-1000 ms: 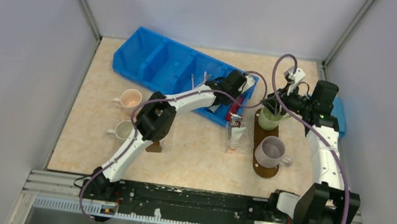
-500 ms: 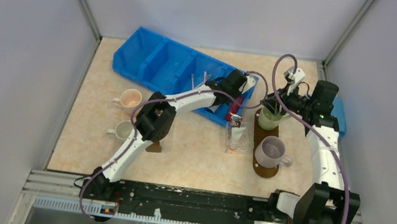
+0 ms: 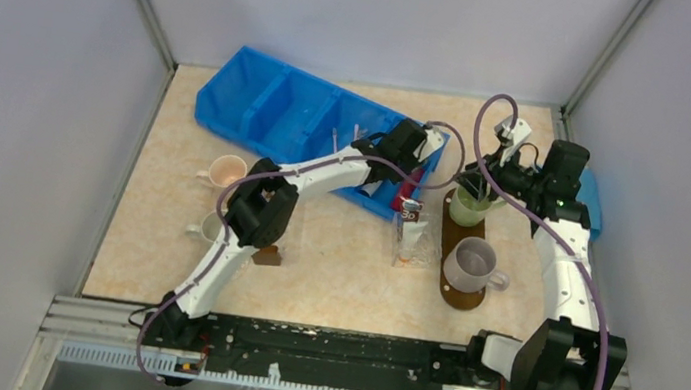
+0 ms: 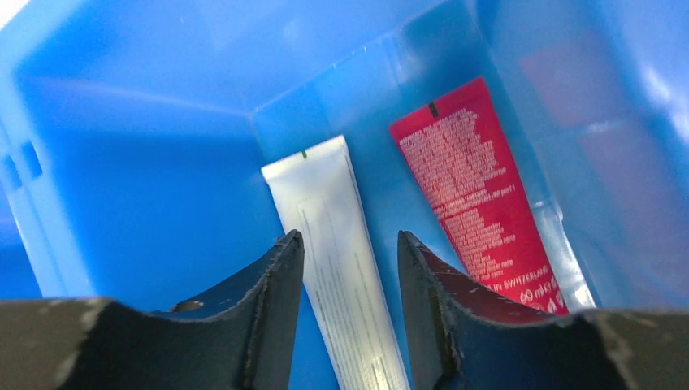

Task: Prepare toiletry sets of a toothbrush and toothpaste on the tray
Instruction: Pick up the toothpaste from the storage box.

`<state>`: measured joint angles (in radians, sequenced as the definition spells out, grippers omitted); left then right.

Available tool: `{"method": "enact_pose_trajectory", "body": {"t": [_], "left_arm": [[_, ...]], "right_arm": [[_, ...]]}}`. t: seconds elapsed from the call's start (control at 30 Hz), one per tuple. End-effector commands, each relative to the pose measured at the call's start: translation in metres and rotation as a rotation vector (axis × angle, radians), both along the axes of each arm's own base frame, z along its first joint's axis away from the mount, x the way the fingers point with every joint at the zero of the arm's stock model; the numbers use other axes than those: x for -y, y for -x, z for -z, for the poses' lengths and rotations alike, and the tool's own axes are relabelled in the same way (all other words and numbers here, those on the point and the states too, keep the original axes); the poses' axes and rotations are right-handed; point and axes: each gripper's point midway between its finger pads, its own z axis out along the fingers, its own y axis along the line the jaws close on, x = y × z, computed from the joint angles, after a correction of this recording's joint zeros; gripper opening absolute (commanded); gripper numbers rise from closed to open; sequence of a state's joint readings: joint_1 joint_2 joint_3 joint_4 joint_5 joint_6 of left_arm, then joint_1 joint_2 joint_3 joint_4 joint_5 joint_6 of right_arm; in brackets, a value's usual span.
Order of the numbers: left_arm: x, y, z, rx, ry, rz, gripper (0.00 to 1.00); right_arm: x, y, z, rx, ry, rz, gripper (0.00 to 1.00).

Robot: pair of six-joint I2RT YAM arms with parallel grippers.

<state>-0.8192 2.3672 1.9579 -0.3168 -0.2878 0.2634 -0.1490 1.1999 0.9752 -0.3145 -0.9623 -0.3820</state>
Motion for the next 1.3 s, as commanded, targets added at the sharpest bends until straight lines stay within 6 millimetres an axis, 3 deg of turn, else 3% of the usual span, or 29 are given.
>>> {"method": "enact_pose_trajectory", "body": {"t": [0.0, 0.33, 0.7, 0.9, 1.07, 1.27], "left_arm": [[0.000, -0.004, 0.013, -0.053, -0.055, -0.008, 0.55], [-0.009, 0.000, 0.035, -0.047, -0.172, -0.030, 0.63], [-0.023, 0.002, 0.014, 0.024, -0.237, -0.038, 0.54], [-0.018, 0.010, 0.027, 0.051, -0.342, 0.019, 0.61], [-0.029, -0.003, 0.022, 0.186, -0.449, -0.074, 0.53], [-0.023, -0.001, 0.003, 0.205, -0.355, -0.072, 0.46]], "right_arm": [[0.002, -0.001, -0.018, 0.064, 0.003, -0.005, 0.43], [0.002, -0.001, -0.019, 0.064, 0.002, -0.007, 0.43], [0.001, 0.000, -0.020, 0.065, 0.001, -0.012, 0.43], [0.001, 0.000, -0.021, 0.067, 0.001, -0.012, 0.43], [0.001, 0.000, -0.021, 0.067, 0.001, -0.012, 0.43], [0.002, 0.001, -0.022, 0.068, 0.002, -0.012, 0.42]]}}
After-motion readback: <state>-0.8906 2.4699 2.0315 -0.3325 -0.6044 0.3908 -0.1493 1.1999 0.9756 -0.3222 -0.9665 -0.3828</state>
